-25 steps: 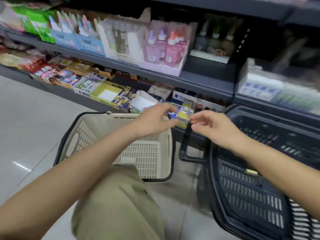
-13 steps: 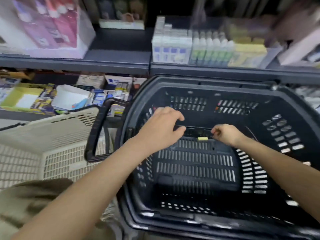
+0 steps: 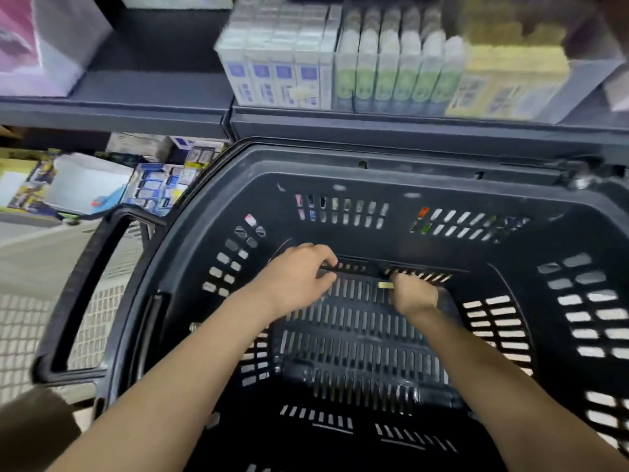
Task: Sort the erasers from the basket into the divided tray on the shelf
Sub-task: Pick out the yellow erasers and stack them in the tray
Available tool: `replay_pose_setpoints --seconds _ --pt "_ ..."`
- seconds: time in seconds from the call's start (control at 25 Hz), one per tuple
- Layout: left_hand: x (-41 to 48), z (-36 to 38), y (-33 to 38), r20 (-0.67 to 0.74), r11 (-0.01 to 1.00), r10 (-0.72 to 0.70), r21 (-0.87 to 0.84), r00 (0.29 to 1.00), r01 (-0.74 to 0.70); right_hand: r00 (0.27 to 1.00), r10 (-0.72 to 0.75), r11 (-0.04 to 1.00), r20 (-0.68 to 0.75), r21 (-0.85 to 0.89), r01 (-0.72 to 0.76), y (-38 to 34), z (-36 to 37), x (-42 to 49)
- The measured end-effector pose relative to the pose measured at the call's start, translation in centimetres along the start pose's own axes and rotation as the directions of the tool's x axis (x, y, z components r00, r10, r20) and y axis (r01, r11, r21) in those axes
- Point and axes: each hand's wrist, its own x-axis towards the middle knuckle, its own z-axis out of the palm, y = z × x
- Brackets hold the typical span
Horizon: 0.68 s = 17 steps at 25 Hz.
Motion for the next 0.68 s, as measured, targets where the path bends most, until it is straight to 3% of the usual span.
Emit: replay_pose_setpoints --seconds 0.12,0.2,0.36,0.52,0.68 --pt "0.3 0.8 -0.4 0.022 0.999 -0.050 0.019 0.999 0.049 0.997 -0.076 0.997 0.006 0.031 0.076 0.4 0.3 0.0" --pt "0.6 1.3 0.0 0.050 0.996 -0.088 -0.019 0.995 0.089 0.984 -0.164 0.966 0.077 0.213 0.144 -0.1 -1.0 -0.8" --pt "0.3 2.0 1.8 0.151 0.956 -0.214 -0.170 0.965 0.239 0.913 -0.394 0.727 0.103 0.643 0.241 -2.7 -6.9 -4.5" --pt "-1.5 0.6 3.2 0.119 0.900 -0.189 -0.376 0.975 0.220 0.844 -0.535 0.616 0.037 0.701 0.360 -2.8 -13.8 -8.5" --pt "-4.0 -2.1 5.6 0.011 0.771 -0.123 -0.629 0.992 0.103 0.845 -0.534 0.525 -0.032 0.770 0.362 -1.5 -18.7 -12.2"
